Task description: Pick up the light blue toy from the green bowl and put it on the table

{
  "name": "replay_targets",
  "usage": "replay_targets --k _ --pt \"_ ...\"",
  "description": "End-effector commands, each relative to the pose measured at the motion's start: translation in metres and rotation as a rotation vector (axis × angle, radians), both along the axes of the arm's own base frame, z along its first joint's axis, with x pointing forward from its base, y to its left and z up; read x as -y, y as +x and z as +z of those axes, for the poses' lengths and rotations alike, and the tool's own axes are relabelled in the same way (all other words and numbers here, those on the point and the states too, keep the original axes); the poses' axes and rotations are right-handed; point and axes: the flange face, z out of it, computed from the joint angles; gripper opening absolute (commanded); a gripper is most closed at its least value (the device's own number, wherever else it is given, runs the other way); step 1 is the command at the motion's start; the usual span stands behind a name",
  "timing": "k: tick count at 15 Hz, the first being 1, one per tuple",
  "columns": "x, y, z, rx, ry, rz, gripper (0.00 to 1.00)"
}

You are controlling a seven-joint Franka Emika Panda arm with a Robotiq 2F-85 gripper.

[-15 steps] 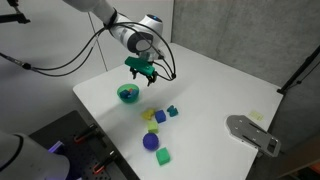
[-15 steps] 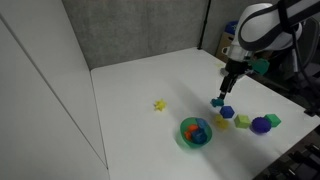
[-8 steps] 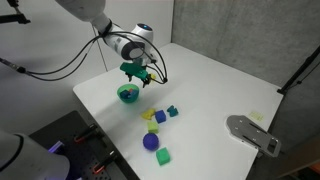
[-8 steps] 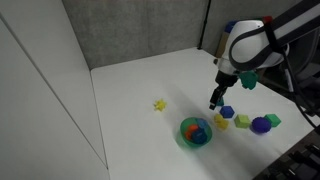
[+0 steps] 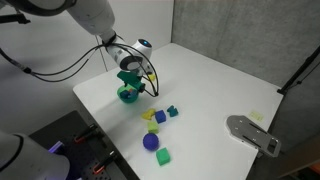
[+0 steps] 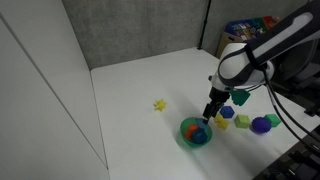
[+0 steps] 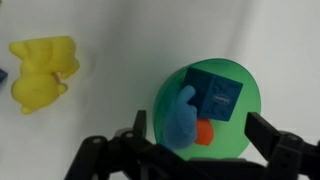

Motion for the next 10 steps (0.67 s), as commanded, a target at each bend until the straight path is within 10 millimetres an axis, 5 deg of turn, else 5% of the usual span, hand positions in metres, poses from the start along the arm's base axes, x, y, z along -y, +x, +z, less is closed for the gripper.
replay_targets --k 1,4,5,6,8,10 --pt "0.0 0.011 -0.021 -0.025 0.058 -0.056 1.0" --pt "-0.005 0.015 -0.035 -0.03 0.075 -0.052 1.0" --pt "-0.007 0.017 -0.038 -0.031 0.078 -0.049 0.94" --pt "-0.009 0.017 -0.04 -0.031 0.08 -0.042 0.73" --pt "-0.012 0.018 -0.043 -0.034 0.083 -0.034 0.68" --pt "-0.014 0.018 -0.044 -0.035 0.081 -0.029 0.52"
